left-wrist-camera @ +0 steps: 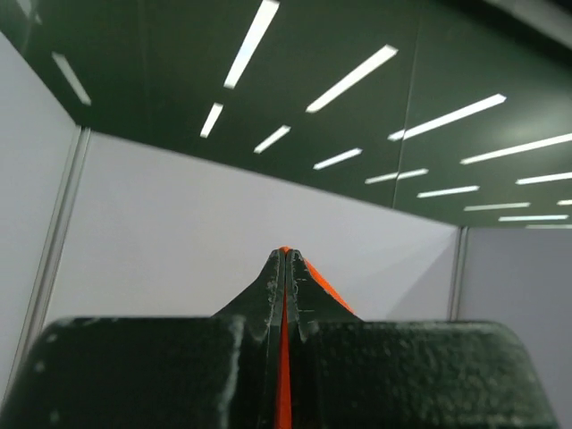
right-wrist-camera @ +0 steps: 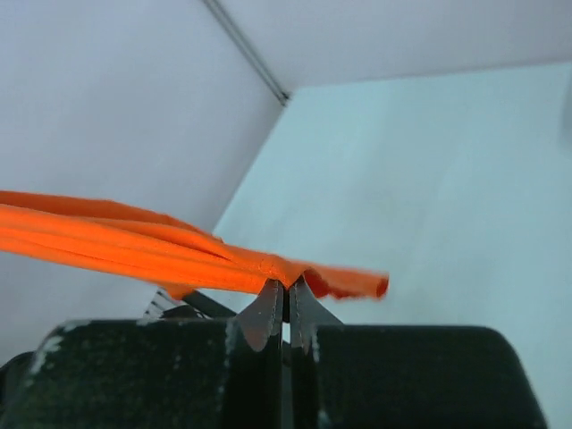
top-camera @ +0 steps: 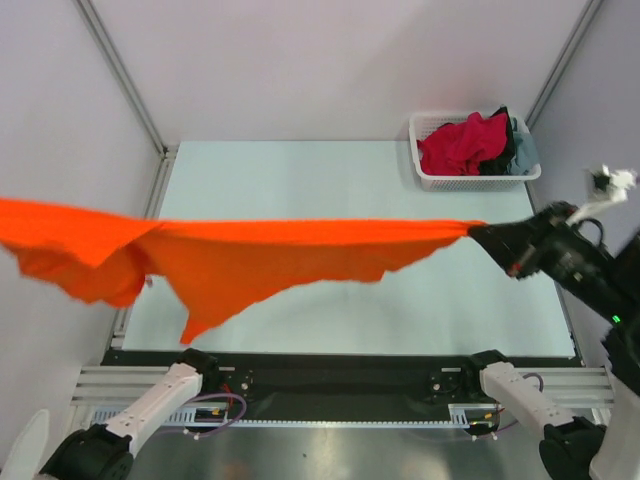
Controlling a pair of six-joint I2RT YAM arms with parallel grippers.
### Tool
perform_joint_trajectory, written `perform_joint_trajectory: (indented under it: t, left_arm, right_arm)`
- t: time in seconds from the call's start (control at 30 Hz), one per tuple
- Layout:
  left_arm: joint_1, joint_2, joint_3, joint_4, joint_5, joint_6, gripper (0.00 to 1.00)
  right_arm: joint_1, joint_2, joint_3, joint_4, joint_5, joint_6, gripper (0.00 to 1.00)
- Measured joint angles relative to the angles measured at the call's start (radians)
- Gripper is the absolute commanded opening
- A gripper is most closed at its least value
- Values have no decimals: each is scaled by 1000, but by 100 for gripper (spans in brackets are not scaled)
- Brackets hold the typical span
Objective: Fold and stack the t-shirts
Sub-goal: Flatten the tshirt out
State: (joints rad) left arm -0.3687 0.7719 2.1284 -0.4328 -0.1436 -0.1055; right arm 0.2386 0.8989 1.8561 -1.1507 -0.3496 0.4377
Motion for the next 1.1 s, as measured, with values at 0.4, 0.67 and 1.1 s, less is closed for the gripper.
perform_joint_trajectory:
  t: [0.4, 0.67, 1.1]
  left_arm:
    - [1, 1, -380, 214, 32, 0, 0]
    - [47, 523, -841, 521, 53, 23, 1]
    - [143, 1224, -662, 598, 211, -155, 0]
  right_arm:
    - [0, -9, -301, 146, 20, 82, 0]
    - [-58, 336, -642, 442, 233, 30, 0]
    - [-254, 698, -683, 717, 349, -71, 0]
